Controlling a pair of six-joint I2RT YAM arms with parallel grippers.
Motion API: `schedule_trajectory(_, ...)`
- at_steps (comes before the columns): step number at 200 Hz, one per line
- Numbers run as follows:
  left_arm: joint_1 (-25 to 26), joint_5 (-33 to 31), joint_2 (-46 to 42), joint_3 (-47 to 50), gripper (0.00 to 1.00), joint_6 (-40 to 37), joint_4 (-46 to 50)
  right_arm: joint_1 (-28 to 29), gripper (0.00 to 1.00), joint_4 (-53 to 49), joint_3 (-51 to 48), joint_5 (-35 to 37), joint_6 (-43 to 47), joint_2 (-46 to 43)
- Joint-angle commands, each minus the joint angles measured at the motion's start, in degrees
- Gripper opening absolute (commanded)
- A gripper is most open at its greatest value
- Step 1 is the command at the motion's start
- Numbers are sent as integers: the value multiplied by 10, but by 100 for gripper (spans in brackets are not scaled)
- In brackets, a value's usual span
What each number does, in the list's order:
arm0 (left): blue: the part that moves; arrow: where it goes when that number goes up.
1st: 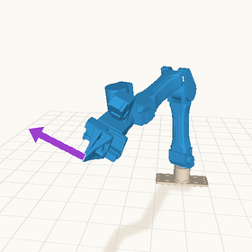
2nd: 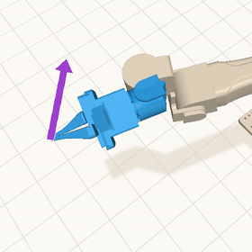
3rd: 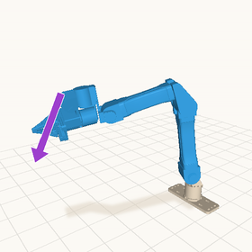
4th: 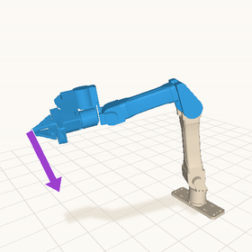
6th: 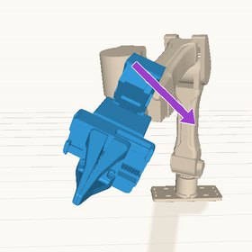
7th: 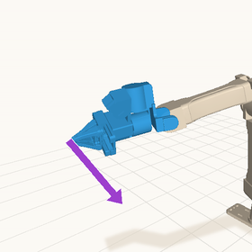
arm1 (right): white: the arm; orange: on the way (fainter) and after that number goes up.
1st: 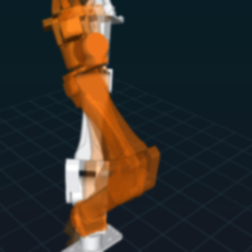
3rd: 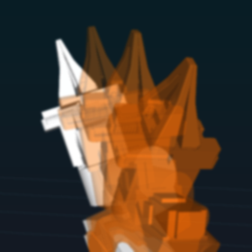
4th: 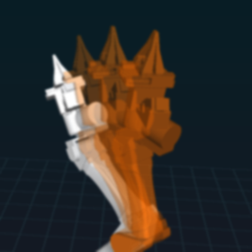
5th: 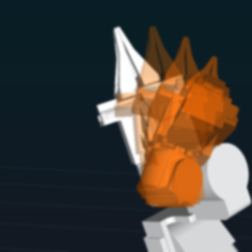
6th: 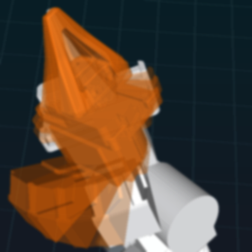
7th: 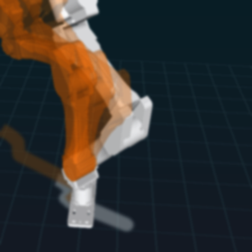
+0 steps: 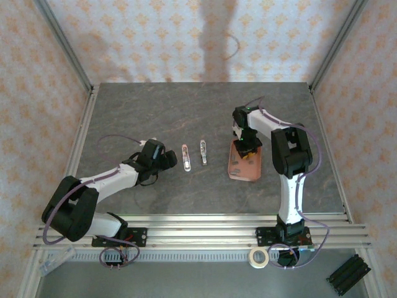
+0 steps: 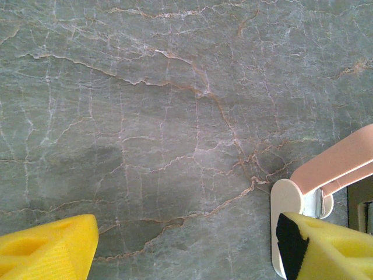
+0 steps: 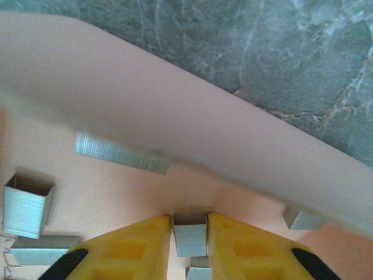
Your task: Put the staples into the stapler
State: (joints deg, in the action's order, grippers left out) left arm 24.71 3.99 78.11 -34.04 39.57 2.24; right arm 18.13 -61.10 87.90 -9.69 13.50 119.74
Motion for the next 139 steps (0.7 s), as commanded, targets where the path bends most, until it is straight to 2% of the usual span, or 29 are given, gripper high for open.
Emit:
schedule_trajectory(1,-3,-21,-14,-12,81,2,5,-11,24,16,8,3,-9,11)
schedule_trajectory(16,-4,-20,-16,-11,81,2,4,-13,34,19,4,10,-13,11)
schedule_trajectory(37,-4,-18,-18,-12,81,4,5,-14,35,26,0,14,-19,13)
schedule_trajectory(78,-3,-15,-26,-11,81,5,9,-18,24,47,-10,-1,-35,2)
schedule_trajectory(139,-3,-14,-73,4,81,-4,19,-18,22,79,-67,-13,-78,-121)
